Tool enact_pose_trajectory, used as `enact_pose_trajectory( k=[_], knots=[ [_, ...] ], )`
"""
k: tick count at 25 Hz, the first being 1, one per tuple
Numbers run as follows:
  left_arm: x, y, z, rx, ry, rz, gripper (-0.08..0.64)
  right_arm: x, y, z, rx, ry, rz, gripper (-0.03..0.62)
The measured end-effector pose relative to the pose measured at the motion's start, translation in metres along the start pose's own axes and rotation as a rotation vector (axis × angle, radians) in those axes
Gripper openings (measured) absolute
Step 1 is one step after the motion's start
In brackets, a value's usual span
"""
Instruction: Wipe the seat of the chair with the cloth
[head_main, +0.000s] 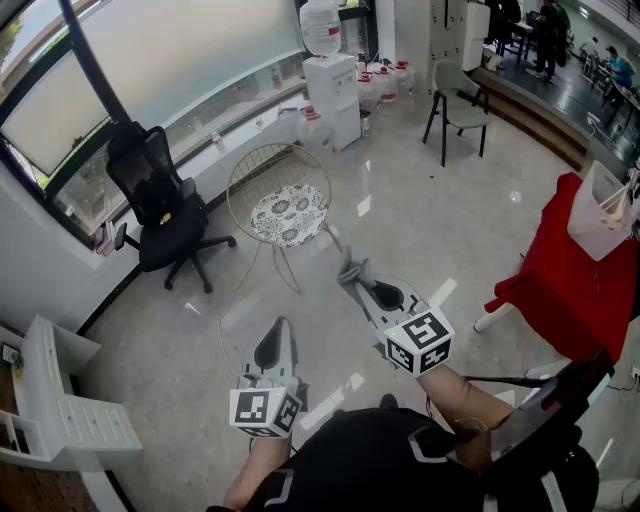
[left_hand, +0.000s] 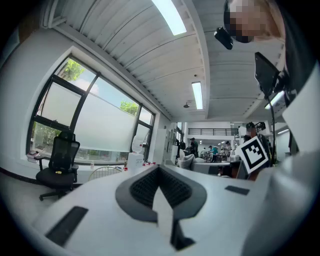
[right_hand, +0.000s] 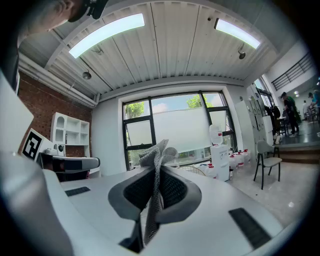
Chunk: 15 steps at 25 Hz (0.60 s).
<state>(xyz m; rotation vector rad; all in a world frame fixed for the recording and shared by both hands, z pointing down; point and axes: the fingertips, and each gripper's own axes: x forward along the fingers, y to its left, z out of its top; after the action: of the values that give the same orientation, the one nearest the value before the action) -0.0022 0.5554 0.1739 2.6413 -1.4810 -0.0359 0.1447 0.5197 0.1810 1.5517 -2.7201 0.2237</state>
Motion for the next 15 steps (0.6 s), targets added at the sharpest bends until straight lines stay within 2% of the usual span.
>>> enact_pose_trajectory(
  k=[15],
  knots=[
    [-0.0017,0.0078,0.001,-0.004,-0.002,-0.019,0.008,0.008,0.0055,0.0065,0.016,-0.028,0.01,0.021]
  ],
)
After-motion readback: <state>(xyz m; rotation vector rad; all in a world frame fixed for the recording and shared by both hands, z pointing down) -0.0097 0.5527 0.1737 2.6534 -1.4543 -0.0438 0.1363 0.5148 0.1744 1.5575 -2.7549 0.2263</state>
